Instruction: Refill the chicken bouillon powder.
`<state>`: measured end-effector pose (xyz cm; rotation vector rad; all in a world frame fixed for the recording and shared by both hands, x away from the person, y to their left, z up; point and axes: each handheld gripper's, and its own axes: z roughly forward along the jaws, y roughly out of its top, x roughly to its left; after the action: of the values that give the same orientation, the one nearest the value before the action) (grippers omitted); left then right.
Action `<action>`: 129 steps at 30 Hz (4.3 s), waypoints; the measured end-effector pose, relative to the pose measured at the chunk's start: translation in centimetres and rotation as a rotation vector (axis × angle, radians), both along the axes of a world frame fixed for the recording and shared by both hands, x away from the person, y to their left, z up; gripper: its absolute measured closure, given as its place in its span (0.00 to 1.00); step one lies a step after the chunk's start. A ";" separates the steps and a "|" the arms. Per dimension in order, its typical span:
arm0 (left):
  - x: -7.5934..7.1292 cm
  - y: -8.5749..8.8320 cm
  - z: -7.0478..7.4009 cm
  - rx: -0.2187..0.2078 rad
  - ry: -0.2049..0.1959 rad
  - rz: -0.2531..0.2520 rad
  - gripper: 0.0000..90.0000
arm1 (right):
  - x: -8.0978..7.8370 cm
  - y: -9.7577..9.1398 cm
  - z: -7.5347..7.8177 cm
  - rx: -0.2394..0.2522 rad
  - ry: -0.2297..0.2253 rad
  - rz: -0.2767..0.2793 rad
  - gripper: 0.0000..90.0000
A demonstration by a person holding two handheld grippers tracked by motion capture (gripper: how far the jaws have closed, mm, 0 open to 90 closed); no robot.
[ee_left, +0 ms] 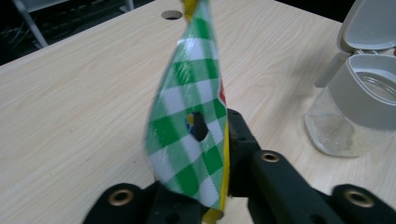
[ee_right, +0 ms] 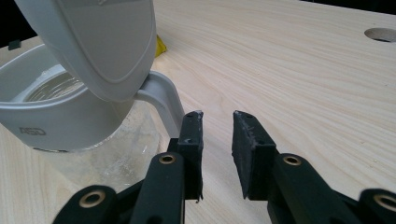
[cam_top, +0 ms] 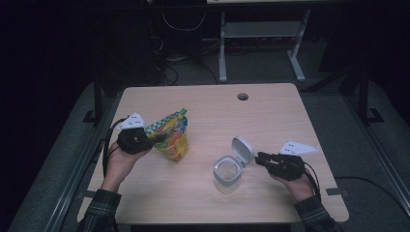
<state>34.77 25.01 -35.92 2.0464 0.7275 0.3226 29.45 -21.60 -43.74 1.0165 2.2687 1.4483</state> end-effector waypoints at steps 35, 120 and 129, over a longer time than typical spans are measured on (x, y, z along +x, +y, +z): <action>-0.5 -1.7 4.1 -0.038 -0.023 -0.132 1.00 | -3.5 -0.1 2.1 -0.001 -0.022 0.082 1.00; -4.1 -4.0 9.8 -0.063 -0.014 -0.426 1.00 | -2.0 14.5 6.1 -0.036 -0.118 0.037 1.00; -4.0 -3.9 9.7 -0.064 -0.015 -0.425 1.00 | -1.5 14.0 5.8 -0.024 -0.102 0.014 1.00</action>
<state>30.75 21.07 -26.17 2.0729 0.2749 0.0691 27.91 -7.57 -37.92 0.8996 2.2197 1.4415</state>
